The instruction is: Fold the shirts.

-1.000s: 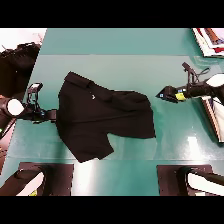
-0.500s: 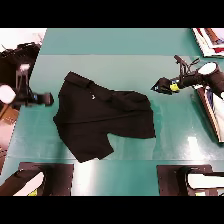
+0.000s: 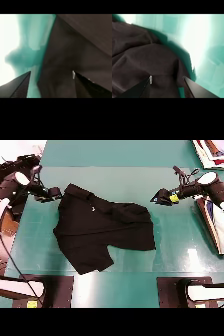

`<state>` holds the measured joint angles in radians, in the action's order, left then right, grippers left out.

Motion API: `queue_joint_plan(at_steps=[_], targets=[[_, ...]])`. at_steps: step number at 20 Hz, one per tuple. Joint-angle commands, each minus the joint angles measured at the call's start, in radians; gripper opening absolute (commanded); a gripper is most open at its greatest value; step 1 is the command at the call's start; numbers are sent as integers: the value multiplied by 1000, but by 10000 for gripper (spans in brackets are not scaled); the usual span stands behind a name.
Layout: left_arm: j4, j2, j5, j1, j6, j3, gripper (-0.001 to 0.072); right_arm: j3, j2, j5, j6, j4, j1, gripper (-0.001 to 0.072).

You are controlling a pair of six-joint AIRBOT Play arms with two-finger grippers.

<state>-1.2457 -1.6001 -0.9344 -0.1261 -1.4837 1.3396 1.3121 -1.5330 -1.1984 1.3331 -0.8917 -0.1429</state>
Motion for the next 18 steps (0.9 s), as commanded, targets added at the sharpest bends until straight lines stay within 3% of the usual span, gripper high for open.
queue_joint_plan(at_steps=[1, 5, 9, 10, 11, 12, 14, 18], targets=[[45, -105, 42, -5, 50, 40, 609, 1, -1, -19, 2, -4, 0, 461], [47, -106, 87, -4, 53, 40, 608, 1, -1, -36, 13, -107, -17, 461], [52, -106, 97, 50, 132, 40, 606, 1, -1, -43, 12, -109, -26, 461], [52, -106, 109, 62, 130, 40, 505, 1, -1, -44, 13, -114, -26, 461], [53, -105, 116, 69, 130, 40, 221, 1, -1, -51, 13, -134, -26, 461], [53, -105, 123, 69, 130, 40, 40, 1, -1, -63, 13, -152, -26, 462], [54, -104, 117, 69, 129, 53, 24, 1, -1, -56, 12, -159, -32, 517], [54, -103, 81, 69, 129, 108, 24, 2, -74, 11, 12, -151, -76, 517]])
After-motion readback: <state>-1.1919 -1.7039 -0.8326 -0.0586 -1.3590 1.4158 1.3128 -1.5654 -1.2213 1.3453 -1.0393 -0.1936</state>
